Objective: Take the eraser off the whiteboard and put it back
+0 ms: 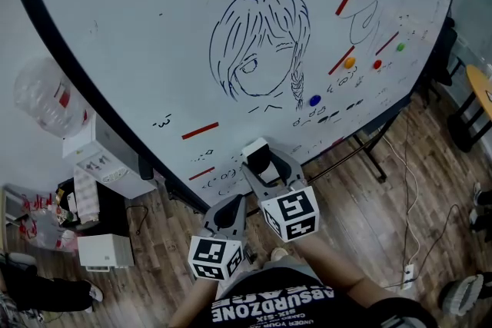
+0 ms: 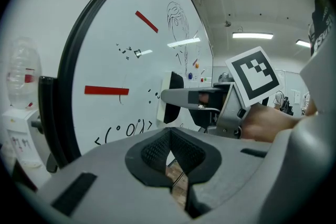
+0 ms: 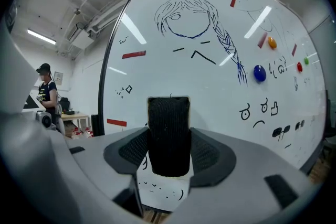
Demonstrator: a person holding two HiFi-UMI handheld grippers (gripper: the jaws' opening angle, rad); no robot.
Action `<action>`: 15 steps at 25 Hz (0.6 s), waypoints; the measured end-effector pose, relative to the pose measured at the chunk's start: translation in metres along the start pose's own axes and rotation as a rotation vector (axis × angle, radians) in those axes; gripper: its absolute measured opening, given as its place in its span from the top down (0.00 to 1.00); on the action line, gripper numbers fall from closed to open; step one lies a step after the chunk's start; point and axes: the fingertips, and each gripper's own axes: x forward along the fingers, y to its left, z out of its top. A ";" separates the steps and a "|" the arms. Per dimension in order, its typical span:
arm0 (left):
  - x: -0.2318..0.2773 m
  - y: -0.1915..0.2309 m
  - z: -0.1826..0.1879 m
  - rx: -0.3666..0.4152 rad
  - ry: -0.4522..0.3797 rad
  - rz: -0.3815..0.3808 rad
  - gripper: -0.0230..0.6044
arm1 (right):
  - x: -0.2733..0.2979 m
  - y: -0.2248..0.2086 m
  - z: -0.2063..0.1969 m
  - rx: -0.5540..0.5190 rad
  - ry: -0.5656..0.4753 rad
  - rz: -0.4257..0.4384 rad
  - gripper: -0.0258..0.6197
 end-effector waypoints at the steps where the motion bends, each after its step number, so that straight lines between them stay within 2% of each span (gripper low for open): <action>1: -0.001 0.000 0.000 0.000 0.001 0.000 0.96 | 0.001 0.001 0.000 -0.003 -0.002 -0.002 0.60; 15: -0.008 0.006 -0.001 -0.004 0.004 0.014 0.96 | 0.006 0.001 0.003 -0.014 -0.022 -0.042 0.60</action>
